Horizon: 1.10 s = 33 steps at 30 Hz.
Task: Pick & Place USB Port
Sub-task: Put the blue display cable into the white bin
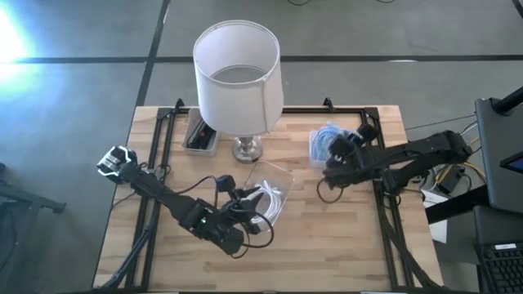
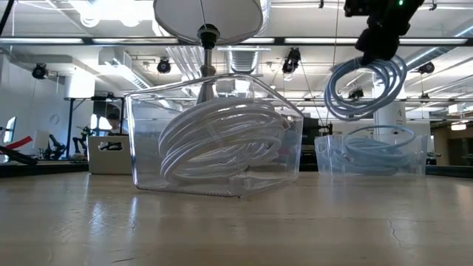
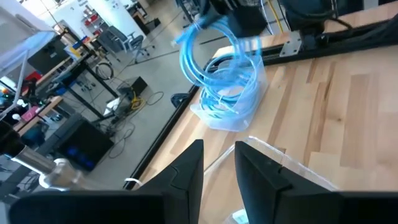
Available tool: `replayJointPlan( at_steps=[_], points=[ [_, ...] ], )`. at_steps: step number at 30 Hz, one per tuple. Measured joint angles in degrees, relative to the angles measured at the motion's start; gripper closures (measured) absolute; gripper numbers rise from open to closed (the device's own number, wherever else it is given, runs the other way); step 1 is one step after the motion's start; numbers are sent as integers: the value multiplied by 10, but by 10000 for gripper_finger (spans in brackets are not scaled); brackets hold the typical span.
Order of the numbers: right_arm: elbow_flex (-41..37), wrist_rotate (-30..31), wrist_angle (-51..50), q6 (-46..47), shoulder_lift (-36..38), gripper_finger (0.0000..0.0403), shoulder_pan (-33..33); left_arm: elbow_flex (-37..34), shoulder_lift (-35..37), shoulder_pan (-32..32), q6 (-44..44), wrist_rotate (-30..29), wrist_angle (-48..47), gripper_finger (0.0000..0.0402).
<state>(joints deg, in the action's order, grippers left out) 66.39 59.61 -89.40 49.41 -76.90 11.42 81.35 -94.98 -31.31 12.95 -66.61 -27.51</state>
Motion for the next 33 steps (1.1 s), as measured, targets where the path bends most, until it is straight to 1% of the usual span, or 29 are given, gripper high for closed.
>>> replayJointPlan(
  at_steps=[3,5,10,14,15,17,21,24,33],
  points=[
    [-37,57,15,-27,23,356,-37,-1,0,0,3,0,-1,307],
    [-65,74,36,-44,38,356,-57,-1,0,0,7,-1,0,307],
    [-143,65,133,-79,65,357,-92,-2,0,0,8,-1,0,307],
    [-204,64,228,-125,74,358,-111,-2,0,0,15,-1,0,307],
    [-213,63,251,-148,74,358,-117,-2,0,0,17,-1,0,307],
    [-216,51,293,-196,69,358,-130,-2,0,0,20,-2,0,307],
    [-216,30,337,-214,56,358,-151,-2,0,1,20,-2,0,307],
    [-216,6,337,-214,55,356,-162,-2,0,1,21,-1,0,307],
    [-196,-6,330,-206,89,354,-161,-2,0,0,21,-2,0,307]
  ],
)
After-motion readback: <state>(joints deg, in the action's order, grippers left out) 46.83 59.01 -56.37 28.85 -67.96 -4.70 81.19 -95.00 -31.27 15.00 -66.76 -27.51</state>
